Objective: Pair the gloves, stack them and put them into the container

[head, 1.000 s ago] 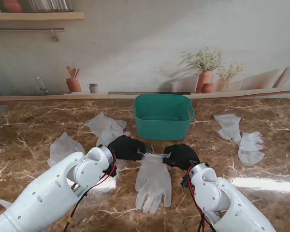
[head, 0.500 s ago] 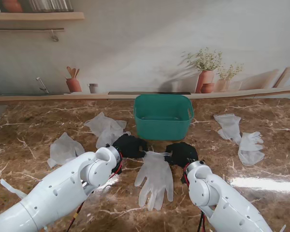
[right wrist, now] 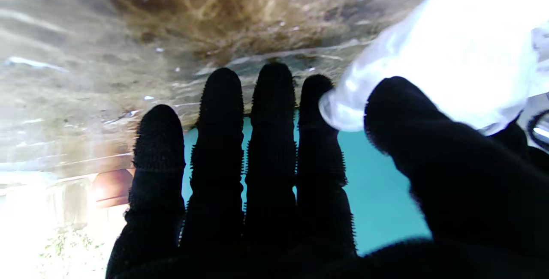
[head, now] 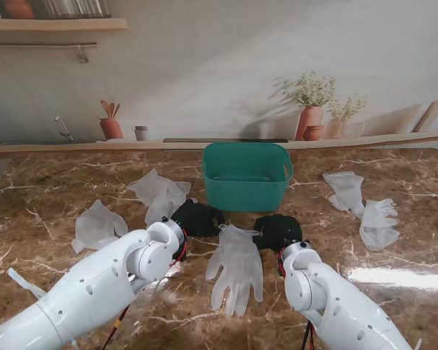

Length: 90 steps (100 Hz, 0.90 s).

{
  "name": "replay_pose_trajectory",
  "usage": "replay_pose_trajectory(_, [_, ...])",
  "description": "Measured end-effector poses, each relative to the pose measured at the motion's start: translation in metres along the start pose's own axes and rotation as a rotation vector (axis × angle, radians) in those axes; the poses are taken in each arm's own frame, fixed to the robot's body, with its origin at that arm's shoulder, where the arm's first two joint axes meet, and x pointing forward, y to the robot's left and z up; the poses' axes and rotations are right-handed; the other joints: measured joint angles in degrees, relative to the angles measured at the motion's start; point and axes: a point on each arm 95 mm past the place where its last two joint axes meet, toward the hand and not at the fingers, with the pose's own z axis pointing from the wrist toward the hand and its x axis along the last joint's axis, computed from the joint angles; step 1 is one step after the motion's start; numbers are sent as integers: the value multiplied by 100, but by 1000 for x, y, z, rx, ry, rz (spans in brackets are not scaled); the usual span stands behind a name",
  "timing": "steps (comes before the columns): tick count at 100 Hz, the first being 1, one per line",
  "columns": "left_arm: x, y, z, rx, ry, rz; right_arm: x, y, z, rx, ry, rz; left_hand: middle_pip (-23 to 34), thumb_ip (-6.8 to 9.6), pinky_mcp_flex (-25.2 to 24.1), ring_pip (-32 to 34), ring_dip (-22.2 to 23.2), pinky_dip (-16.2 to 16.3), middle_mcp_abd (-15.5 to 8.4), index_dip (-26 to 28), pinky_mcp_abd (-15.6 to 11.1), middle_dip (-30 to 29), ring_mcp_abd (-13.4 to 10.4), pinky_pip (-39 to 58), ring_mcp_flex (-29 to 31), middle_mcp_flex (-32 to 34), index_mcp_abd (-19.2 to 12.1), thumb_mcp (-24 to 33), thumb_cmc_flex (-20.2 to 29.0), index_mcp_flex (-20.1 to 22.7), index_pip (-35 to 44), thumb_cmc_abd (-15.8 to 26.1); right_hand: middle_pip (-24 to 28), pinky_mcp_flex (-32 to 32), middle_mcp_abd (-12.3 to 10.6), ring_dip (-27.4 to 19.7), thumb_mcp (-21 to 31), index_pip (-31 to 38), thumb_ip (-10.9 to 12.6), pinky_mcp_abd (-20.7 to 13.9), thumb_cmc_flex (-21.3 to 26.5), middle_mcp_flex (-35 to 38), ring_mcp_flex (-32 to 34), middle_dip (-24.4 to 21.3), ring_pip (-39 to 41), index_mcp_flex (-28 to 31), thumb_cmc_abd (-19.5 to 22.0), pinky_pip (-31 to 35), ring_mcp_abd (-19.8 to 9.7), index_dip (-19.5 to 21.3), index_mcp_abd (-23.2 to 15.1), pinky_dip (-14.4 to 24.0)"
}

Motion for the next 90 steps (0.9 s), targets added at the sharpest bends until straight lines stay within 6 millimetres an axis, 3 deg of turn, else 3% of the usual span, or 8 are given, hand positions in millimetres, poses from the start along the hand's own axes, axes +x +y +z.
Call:
replay_pose_trajectory(8, [0, -1, -3, 14, -1, 8, -1, 1, 0, -3, -6, -9, -157, 16, -120, -307, -185, -103, 25, -71, -26, -218, -15, -191, -364, -520, 57, 331, -224, -105, -550, 87, -222, -252, 44, -159, -106, -556, 161, -52, -69, -601, -315, -138, -388, -437, 46, -362, -53, 154, 125, -120])
replay_pose_trajectory(14, [-1, -1, -5, 25, -4, 10, -1, 1, 0, -7, -11, -12, -268, 161, -205, -508, -343, -240, 63, -86, -122, -333, -76, -342, -654, -932, 100, 335, -335, -124, -687, 87, -277, -392, 46, -236, -141, -735, 161, -62, -133, -931, -442, -216, -631, -676, 69, -581, -65, 181, 243, -191])
replay_pose_trajectory(22, [-2, -3, -8, 38, -8, 7, -1, 1, -1, -20, -17, -22, -366, 161, -321, -714, -517, -395, 72, -145, -258, -445, -109, -552, -966, -1318, 108, 335, -335, -254, -887, 87, -284, -480, 46, -364, -205, -905, 161, -67, -133, -1228, -605, -295, -759, -915, 71, -799, -80, 153, 277, -223])
replay_pose_trajectory(52, [-9, -12, -26, 121, -32, -72, -9, 14, -4, -86, -44, -33, -646, 200, -625, -1148, -1174, -1286, 88, -351, -879, -698, -260, -1117, -1811, -2335, 230, 199, -401, -417, -1247, 242, -361, -597, 48, -652, -369, -955, 161, -89, -198, -1517, -719, -638, -1162, -981, 191, -1261, -96, 153, 340, -429])
replay_pose_trajectory(64, [-12, -16, -36, 166, -6, -144, -14, 26, -10, -132, -61, -17, -823, 238, -755, -1288, -1392, -1699, 92, -514, -1046, -790, -361, -1425, -2084, -2630, 315, -727, -655, -480, -1585, 471, -543, -597, 48, -855, -438, -955, 161, -154, -395, -1524, -710, -870, -1520, -980, 234, -1581, -98, 153, 336, -661])
replay_pose_trajectory(71, [-15, -21, -46, 190, 22, -236, -19, 37, -15, -164, -79, -1, -858, 300, -758, -1424, -1510, -2015, 89, -660, -1110, -868, -428, -1947, -2369, -2978, 326, -1768, -639, -730, -1846, 812, -659, -597, 49, -964, -441, -955, 161, -154, -415, -1524, -707, -986, -1724, -980, 243, -1667, -98, 148, 336, -799])
replay_pose_trajectory(79, [-15, -24, -55, 192, 28, -268, -21, 46, -20, -193, -91, 17, -923, 466, -758, -1507, -1564, -2140, 82, -726, -1169, -901, -441, -2237, -2485, -3052, 366, -2952, -426, -730, -1969, 1144, -732, -591, 51, -1104, -444, -955, 161, -199, -415, -1525, -707, -1056, -1869, -978, 252, -1717, -98, 147, 348, -932])
replay_pose_trajectory(90, [-18, -25, -66, 233, 47, -278, -24, 56, -24, -223, -107, 43, -1002, 525, -758, -1581, -1629, -2262, 80, -788, -1172, -957, -442, -2464, -2544, -3093, 390, -3641, -383, -782, -2080, 1388, -872, -585, 52, -1305, -480, -955, 161, -216, -417, -1525, -700, -1230, -2065, -969, 287, -1763, -98, 146, 340, -1078])
